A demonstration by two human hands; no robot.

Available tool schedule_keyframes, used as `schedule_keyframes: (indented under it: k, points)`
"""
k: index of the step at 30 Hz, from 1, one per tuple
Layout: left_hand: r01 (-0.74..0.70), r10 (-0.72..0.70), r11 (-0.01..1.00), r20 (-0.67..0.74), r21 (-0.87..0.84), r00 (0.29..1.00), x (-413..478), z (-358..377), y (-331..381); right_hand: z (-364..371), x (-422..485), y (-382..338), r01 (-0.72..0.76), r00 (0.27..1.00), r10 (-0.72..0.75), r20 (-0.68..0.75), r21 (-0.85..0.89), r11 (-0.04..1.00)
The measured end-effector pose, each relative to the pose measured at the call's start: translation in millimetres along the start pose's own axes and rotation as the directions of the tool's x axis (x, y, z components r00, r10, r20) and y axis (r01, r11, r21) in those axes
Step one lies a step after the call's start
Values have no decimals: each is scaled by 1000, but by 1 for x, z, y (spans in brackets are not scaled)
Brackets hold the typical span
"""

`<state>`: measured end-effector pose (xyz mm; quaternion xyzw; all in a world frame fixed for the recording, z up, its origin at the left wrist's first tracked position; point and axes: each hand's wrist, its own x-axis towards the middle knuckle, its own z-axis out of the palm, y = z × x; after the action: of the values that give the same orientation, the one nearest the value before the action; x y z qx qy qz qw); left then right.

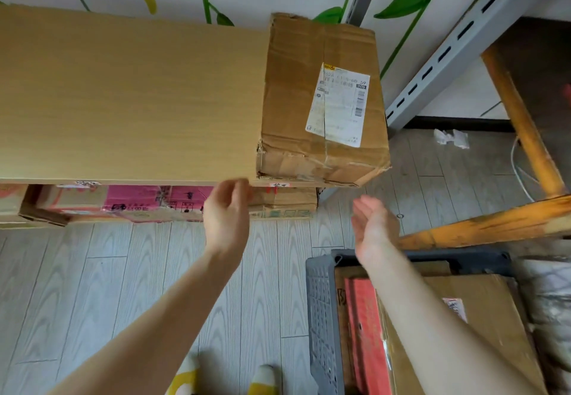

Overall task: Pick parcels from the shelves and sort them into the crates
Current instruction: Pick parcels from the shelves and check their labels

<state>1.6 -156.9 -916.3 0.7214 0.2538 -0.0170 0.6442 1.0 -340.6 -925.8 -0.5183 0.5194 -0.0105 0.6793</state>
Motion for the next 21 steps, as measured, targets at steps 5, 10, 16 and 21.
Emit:
schedule_keyframes:
  k: [5, 10, 16, 21]
  points:
    - [104, -166, 950, 196, 293, 966, 25, -3, -103, 17, 54, 97, -22, 998, 11, -67, -168, 986]
    - [-42, -41, 903, 181, 428, 983, 94, 17, -183, 60, 132, 166, 179, 971, -208, -122, -209, 961]
    - [-124, 49, 926, 211, 357, 976, 167, 40, -255, 94, 212, 208, 365, 902, -392, -179, -169, 916]
    - [-132, 91, 977, 234, 166, 968, 185, 43, -279, 100, 232, 225, 451, 872, -468, -147, -132, 883]
